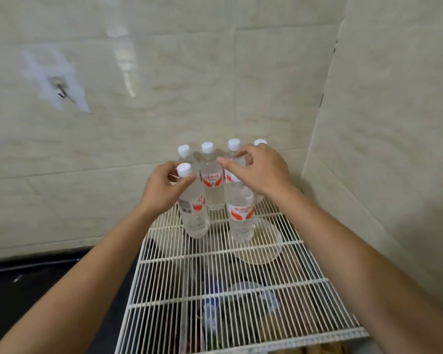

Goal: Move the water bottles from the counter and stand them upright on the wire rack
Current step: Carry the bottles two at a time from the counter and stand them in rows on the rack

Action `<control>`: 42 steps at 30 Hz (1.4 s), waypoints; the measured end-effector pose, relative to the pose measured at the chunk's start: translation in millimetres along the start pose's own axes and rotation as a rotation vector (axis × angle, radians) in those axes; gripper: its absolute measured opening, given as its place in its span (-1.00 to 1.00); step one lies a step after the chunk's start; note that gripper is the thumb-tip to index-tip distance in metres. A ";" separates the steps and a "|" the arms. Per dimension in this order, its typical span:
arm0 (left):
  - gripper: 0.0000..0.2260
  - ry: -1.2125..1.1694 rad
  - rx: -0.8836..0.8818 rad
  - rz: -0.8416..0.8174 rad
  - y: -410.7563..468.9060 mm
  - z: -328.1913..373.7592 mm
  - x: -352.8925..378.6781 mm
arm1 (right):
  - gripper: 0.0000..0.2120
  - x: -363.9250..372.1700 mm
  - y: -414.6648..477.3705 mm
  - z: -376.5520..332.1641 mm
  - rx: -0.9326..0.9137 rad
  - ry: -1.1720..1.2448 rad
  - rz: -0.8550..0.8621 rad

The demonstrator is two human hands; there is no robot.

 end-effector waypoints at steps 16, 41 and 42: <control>-0.69 0.001 -0.023 -0.025 25.3 -2.6 -8.7 | -0.65 -8.1 22.4 -22.0 -0.212 -0.464 -0.329; -0.24 -0.023 -0.201 -0.137 2.8 -55.6 4.0 | 0.05 102.5 -8.6 1.9 0.240 0.246 -0.366; -0.18 -0.023 -0.267 -0.140 -3.4 -62.0 8.5 | 0.09 107.6 -11.4 2.6 0.269 0.253 -0.407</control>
Point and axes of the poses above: each hand's wrist, its own y-axis towards the middle knuckle, its own x-axis out of the palm, z = x × y, the point moved 3 cm from there along y, towards the middle knuckle, and after that the axes turned 11 degrees about -y, right-handed, at the moved point
